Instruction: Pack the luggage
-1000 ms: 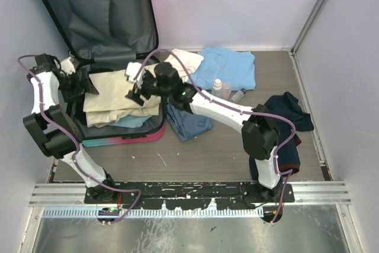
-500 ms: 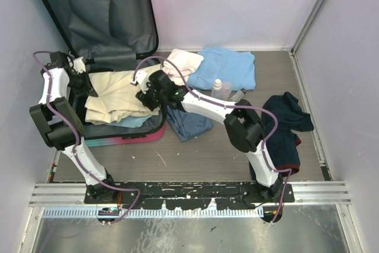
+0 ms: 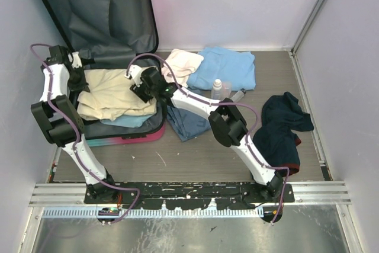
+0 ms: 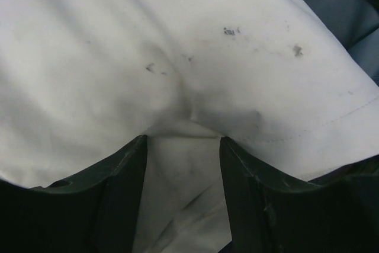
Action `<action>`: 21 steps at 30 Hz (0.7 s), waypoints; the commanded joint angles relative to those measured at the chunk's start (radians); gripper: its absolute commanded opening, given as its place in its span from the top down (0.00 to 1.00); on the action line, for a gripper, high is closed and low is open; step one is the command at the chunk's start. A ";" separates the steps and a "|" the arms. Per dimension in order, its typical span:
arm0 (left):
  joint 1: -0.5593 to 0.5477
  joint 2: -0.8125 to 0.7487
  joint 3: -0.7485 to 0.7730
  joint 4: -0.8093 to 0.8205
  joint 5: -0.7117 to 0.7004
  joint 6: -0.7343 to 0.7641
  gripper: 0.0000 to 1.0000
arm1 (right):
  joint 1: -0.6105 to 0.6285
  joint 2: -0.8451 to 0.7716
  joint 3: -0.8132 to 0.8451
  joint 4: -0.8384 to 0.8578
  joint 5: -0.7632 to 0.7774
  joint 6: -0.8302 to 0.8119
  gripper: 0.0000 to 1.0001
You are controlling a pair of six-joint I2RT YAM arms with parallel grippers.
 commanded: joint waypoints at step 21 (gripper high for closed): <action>-0.202 -0.350 -0.030 0.139 0.340 0.219 0.02 | -0.296 -0.694 -0.323 -0.080 -0.399 0.184 0.09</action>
